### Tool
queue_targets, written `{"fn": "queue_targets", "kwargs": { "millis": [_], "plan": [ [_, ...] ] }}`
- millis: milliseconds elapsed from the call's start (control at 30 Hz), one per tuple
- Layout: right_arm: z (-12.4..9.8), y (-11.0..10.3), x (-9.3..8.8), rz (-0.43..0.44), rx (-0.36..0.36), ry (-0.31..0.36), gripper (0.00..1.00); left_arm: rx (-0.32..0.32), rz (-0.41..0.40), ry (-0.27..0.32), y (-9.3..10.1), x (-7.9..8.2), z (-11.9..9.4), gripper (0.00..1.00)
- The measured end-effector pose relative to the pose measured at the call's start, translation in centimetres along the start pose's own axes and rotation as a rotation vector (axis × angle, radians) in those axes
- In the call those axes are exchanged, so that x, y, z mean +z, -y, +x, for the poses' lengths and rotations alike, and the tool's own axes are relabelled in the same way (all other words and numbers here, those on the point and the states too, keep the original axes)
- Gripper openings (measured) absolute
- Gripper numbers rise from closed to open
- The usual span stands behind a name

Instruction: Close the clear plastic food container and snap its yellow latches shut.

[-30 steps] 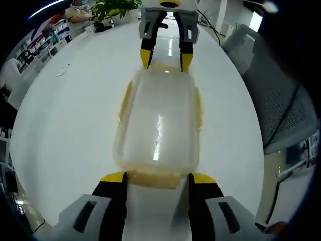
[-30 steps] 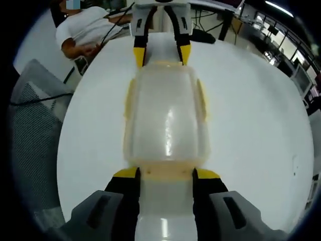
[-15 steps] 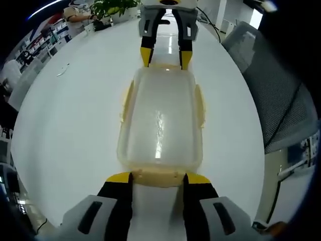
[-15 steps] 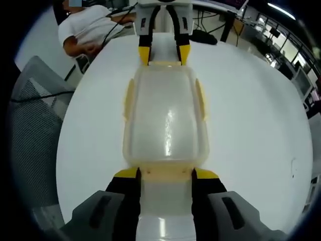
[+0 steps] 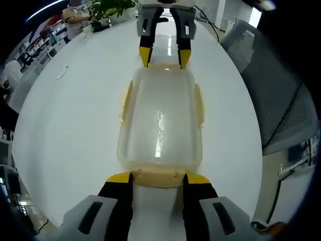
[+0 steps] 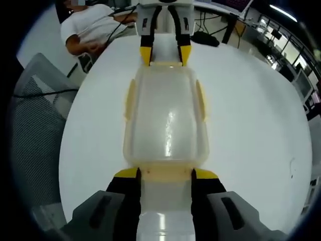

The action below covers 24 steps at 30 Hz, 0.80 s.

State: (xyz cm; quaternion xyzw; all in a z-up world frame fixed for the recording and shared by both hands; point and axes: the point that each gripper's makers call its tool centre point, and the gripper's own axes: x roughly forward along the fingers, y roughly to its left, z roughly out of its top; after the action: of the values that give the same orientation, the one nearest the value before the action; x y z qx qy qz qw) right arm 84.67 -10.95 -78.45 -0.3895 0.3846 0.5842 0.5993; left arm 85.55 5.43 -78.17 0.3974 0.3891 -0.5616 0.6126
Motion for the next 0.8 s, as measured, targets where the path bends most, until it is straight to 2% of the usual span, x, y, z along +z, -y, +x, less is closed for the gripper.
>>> {"fn": "queue_targets", "kwargs": {
  "millis": [467, 800],
  "plan": [
    [-1.9, -1.1, 1.1, -0.007, 0.015, 0.025, 0.35, 0.009, 0.008, -0.024, 1.0, 0.6, -2.2, 0.32],
    [-3.9, -1.6, 1.5, -0.015, 0.026, 0.04, 0.35, 0.016, 0.015, -0.038, 1.5, 1.8, -3.9, 0.32]
  ]
}}
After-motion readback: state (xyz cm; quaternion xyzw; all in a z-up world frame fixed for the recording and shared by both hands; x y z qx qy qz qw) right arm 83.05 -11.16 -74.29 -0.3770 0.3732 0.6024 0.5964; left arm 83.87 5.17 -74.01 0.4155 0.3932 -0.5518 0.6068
